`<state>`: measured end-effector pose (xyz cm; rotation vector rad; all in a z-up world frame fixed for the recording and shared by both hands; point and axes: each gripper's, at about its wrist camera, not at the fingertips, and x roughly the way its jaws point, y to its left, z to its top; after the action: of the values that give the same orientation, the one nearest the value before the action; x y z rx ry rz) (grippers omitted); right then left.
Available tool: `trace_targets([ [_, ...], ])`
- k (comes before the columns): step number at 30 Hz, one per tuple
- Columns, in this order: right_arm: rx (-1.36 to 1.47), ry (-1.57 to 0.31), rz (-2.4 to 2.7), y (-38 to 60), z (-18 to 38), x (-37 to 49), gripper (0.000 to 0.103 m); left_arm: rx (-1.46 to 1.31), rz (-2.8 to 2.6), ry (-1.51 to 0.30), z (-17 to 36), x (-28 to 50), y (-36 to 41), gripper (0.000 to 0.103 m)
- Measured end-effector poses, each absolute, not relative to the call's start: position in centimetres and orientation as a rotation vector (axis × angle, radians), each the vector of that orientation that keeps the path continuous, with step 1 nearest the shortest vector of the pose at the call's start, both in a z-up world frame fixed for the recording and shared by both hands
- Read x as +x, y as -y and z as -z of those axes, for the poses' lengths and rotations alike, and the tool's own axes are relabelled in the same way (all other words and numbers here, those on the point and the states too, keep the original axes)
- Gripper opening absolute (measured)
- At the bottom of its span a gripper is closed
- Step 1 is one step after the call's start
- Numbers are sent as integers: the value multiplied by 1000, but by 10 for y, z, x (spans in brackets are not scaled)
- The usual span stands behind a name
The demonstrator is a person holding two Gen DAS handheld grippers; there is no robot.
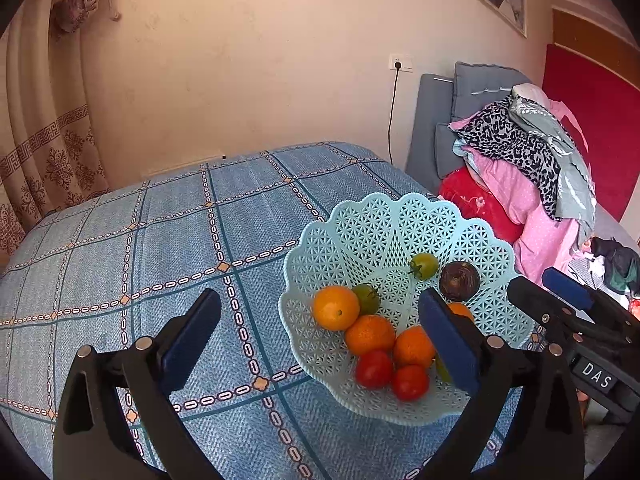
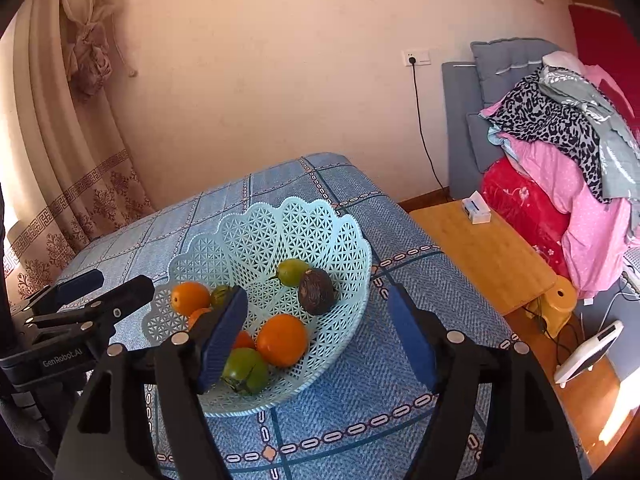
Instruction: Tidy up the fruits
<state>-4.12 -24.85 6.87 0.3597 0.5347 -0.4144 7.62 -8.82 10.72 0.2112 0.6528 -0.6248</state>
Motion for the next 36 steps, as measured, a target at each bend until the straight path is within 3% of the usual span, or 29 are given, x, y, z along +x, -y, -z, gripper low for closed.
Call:
trace_targets([
  [3, 359, -534, 422, 245, -70, -46, 87, 213, 614, -665, -108, 75, 83, 100],
  [13, 339, -554, 410, 228, -76, -52, 94, 236, 592, -645, -114, 62, 62, 100],
  [36, 207, -551, 507, 194, -78, -67, 98, 422, 520, -430, -143, 22, 48, 100],
])
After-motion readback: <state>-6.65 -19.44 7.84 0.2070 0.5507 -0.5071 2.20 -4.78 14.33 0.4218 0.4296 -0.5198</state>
